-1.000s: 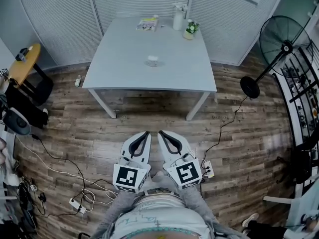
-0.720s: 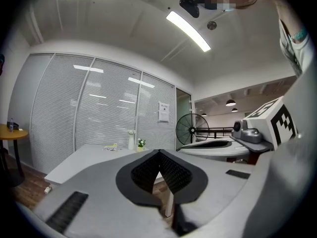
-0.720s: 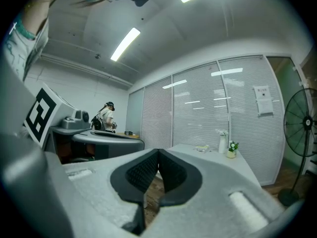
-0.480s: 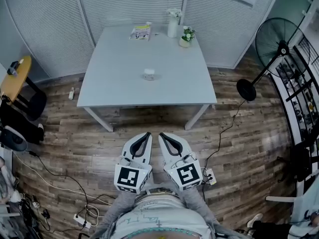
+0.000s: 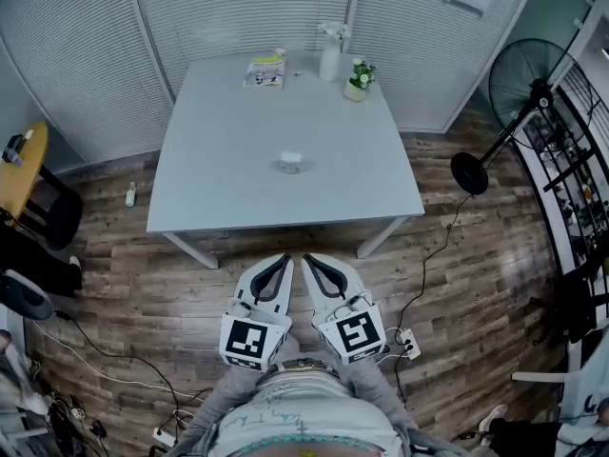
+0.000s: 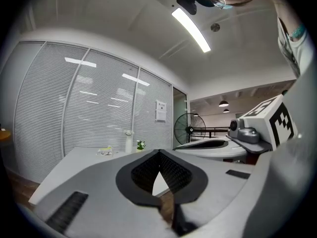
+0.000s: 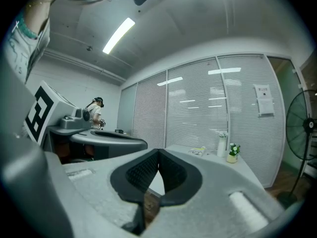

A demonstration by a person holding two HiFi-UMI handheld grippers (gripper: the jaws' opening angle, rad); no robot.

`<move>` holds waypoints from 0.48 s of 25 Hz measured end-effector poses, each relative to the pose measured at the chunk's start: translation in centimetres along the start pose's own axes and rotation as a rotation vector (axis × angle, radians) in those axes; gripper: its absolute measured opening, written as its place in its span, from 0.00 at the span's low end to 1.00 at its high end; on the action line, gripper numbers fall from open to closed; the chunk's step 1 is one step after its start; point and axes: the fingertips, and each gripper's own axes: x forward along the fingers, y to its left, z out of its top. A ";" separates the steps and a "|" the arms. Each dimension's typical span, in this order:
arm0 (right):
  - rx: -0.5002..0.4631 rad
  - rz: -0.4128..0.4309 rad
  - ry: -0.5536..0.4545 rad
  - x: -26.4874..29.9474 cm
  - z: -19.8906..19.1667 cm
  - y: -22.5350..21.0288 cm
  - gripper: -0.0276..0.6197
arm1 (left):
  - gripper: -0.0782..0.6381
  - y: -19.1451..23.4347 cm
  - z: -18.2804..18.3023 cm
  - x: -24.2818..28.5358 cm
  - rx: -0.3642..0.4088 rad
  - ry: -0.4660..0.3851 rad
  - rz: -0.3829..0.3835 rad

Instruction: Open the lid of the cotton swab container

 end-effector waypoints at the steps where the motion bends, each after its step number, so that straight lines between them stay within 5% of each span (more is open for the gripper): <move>1: 0.002 -0.001 0.001 0.6 0.0 0.1 0.04 | 0.11 0.5 -0.2 0.1 -0.002 0.003 -0.007; 12: -0.004 -0.039 0.019 4.8 0.0 0.4 0.04 | 0.11 4.4 -0.8 1.0 -0.010 0.009 -0.052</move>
